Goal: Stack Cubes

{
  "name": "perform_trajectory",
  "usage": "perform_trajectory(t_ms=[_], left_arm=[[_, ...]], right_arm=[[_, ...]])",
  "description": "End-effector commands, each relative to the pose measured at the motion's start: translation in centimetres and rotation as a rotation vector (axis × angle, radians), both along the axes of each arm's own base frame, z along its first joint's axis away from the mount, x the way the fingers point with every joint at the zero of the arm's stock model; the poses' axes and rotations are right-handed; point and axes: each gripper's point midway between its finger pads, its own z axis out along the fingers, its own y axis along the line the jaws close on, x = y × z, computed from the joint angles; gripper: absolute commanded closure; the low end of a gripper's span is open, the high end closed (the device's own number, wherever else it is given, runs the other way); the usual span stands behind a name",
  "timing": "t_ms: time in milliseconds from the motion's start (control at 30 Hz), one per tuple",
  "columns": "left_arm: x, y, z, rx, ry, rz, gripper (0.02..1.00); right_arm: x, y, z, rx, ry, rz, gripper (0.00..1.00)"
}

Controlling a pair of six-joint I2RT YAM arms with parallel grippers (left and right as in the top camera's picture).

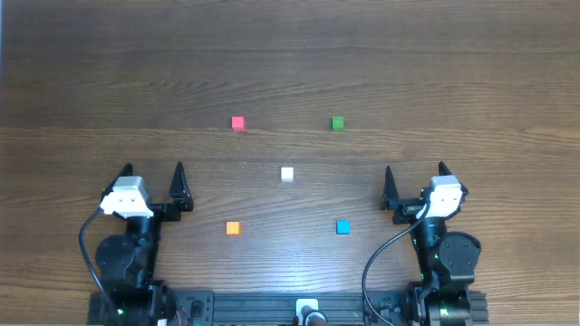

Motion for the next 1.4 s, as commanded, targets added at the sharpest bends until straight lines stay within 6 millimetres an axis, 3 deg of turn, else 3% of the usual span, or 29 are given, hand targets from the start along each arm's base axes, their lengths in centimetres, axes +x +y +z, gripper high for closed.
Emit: perform_trajectory(t_ms=[33,700,900,1067,1167,1300,1400], left_arm=[[0.0,0.0,-0.2,0.014,0.002,-0.005,0.018],[0.0,0.0,-0.2,0.014,0.003,-0.002,0.018],[0.4,-1.5,0.5,-0.051,0.016,-0.082,0.018],[3.1,-3.8,4.4,-0.098,0.159,-0.162,0.020],[6.3,-5.6,6.3,-0.102,0.335,-0.202,0.020],[9.8,-7.5,6.9,-0.112,0.530,-0.224,0.020],[12.1,-8.8,6.0,-0.106,0.677,-0.234,0.018]], right_arm=[[0.0,-0.1,-0.1,-0.008,0.000,-0.001,0.009],[0.0,-0.1,-0.2,-0.008,0.000,-0.001,0.007],[0.0,-0.1,-0.2,-0.008,0.000,-0.001,0.009],[0.0,-0.1,-0.2,-0.008,0.000,-0.001,0.007],[0.0,-0.1,-0.2,-0.008,0.000,-0.001,0.007],[0.0,-0.1,-0.1,-0.008,0.000,-0.001,0.007],[0.0,-0.1,-0.2,-0.008,0.000,-0.001,0.007]])
